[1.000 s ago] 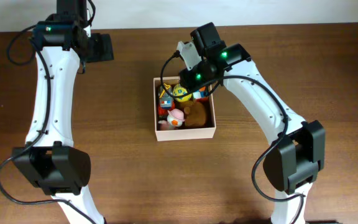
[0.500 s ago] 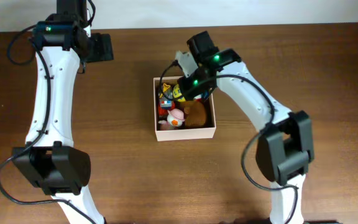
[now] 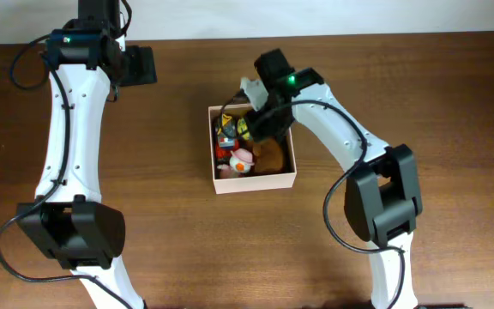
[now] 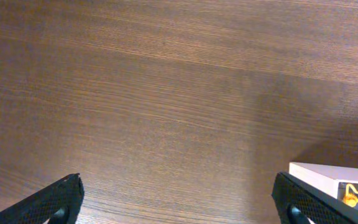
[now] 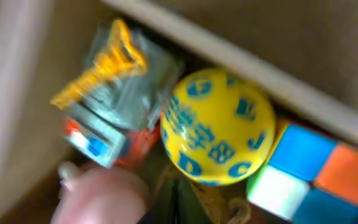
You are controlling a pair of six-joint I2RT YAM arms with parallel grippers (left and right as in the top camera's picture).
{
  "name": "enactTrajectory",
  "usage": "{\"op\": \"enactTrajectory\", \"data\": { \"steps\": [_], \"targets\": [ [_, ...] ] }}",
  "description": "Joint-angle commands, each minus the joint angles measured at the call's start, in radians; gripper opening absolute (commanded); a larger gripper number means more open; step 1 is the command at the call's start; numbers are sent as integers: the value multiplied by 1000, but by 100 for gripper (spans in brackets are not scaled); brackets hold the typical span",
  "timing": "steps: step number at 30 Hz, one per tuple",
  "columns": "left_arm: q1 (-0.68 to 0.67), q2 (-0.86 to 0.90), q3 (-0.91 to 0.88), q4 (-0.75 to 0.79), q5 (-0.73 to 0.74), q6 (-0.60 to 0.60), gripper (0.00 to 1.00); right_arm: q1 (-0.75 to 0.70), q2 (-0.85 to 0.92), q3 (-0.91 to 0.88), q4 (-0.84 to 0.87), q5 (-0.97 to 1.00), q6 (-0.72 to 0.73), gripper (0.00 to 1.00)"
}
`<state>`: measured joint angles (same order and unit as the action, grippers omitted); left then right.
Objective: Pack container
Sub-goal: 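Release the ball and press it into the box's back-left area, then raise the right gripper out of the box and move it right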
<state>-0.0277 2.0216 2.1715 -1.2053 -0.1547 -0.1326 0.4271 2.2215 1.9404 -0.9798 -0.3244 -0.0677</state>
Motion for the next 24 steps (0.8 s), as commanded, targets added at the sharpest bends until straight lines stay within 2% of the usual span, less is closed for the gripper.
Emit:
{"op": "enactTrajectory", "data": {
  "steps": [1,5,6,7,8,9,10,13,15,24],
  "targets": [
    [-2,6,15,0,-7,-13,99,-2,-74,129,-28,-11,-3,4],
    [-2,6,15,0,-7,-13,99,-4,-82,271,-86,14,-4,4],
    [-2,6,15,0,-7,-13,99,-7,-82,295,-94,37,-3,7],
    [-2,6,15,0,-7,-13,99,-12,-82,330,-108,77,-3,14],
    [-2,6,15,0,-7,-13,99,-19,-82,357,-119,119,-3,35],
    [-2,6,15,0,-7,-13,99,-27,-82,381,-128,165,-3,52],
    [-2,6,15,0,-7,-13,99,-38,-82,404,-137,215,-3,63],
    [-2,6,15,0,-7,-13,99,-83,-83,472,-166,344,-3,88],
    [-2,6,15,0,-7,-13,99,-122,-84,515,-183,388,13,99],
    [-2,6,15,0,-7,-13,99,-309,-84,616,-210,412,50,99]
  ]
}}
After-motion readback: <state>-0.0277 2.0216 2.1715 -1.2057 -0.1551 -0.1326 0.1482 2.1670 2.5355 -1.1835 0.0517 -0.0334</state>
